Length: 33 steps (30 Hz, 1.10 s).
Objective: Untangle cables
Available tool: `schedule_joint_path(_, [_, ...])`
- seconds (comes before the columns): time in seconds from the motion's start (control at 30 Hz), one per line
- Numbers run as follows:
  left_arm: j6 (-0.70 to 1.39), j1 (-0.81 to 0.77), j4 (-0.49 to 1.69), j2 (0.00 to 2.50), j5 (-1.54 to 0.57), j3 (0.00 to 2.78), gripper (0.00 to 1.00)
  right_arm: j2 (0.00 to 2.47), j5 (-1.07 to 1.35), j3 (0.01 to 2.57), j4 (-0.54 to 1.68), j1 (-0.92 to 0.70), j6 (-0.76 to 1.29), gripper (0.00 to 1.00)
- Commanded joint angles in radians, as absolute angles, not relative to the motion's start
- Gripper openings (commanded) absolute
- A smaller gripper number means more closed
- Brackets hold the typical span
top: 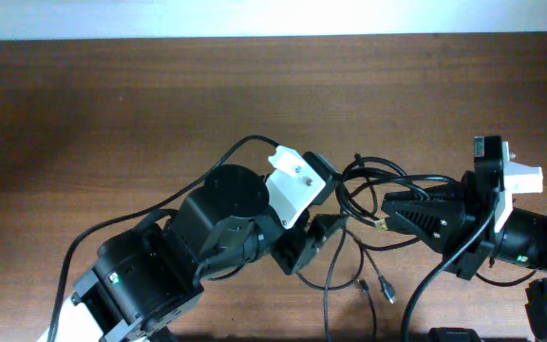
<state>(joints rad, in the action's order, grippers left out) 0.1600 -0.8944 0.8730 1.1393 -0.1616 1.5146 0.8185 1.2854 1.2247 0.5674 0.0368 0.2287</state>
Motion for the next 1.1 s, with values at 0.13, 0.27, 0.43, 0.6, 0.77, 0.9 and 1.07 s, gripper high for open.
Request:
schedule_joint_path(0.13, [0.103,-0.894,0.859,1.141,-0.223,1.520,0.17,0.812,1.317,1.236,0.560,0.039,0.231,0.04])
schedule_joint_path(0.27, [0.103,-0.894,0.818,1.141,-0.252,1.520,0.12,0.812,1.317,1.236,0.560,0.039,0.245,0.05])
schedule_joint_path(0.43, [0.103,-0.894,0.799,1.143,-0.282,1.520,0.10,0.812,1.317,1.235,0.560,0.039,0.245,0.08])
schedule_joint_path(0.6, [0.103,-0.894,0.769,1.155,-0.353,1.520,0.12,0.812,1.313,1.235,0.560,0.039,0.245,0.18])
schedule_joint_path(0.77, [0.103,-0.894,0.733,1.155,-0.425,1.520,0.13,0.812,1.305,1.235,0.560,0.039,0.245,0.19])
schedule_joint_path(0.9, [0.103,-0.894,0.725,1.155,-0.435,1.520,0.17,0.812,1.305,1.235,0.560,0.039,0.244,0.27])
schedule_joint_path(1.07, [0.103,-0.894,0.726,1.155,-0.434,1.520,0.22,0.812,1.298,1.235,0.560,0.039,0.244,0.13])
